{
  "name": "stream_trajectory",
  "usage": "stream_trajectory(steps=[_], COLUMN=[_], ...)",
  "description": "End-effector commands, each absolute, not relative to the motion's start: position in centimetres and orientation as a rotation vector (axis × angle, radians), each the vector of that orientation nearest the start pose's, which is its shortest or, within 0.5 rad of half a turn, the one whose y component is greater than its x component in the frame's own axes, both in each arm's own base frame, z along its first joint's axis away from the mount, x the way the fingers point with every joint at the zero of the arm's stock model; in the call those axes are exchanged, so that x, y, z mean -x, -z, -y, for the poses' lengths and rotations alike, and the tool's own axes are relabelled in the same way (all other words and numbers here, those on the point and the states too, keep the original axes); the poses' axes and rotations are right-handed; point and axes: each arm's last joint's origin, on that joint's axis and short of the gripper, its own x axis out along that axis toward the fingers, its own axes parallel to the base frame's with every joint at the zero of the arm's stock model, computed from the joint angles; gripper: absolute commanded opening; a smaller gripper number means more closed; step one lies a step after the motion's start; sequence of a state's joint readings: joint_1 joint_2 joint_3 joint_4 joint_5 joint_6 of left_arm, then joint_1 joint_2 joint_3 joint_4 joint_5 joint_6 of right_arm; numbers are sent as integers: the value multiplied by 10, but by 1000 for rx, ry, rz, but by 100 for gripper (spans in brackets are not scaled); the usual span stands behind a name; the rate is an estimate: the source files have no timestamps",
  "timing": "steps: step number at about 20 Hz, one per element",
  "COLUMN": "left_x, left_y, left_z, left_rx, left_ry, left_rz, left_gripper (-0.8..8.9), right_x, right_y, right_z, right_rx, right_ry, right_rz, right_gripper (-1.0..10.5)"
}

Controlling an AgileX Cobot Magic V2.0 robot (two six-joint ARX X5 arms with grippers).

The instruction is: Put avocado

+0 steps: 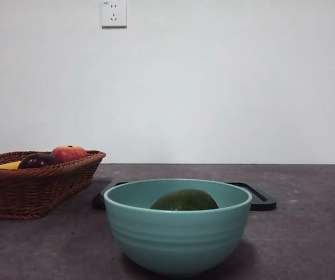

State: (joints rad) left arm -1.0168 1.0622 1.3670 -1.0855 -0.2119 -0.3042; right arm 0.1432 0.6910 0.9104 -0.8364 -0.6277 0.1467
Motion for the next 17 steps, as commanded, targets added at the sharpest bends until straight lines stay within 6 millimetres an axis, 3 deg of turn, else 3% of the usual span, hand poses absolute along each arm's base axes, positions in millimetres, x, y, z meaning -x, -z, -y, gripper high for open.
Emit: stream_trajectory(steps=[1, 10, 17], left_x=[-84, -40, -28], left_y=[-397, -345, -338], left_z=[128, 54, 35], left_rx=[-192, -120, -87], left_ry=[670, 699, 713], left_rz=[-718, -618, -561], left_gripper=[530, 530, 530], right_x=[-120, -149, -161], right_y=[-332, -305, -270], right_z=[-40, -90, -141], right_rx=[-296, -183, -56], right_ry=[-723, -707, -651], right_rz=[-711, -943, -1128], right_gripper=[567, 567, 567])
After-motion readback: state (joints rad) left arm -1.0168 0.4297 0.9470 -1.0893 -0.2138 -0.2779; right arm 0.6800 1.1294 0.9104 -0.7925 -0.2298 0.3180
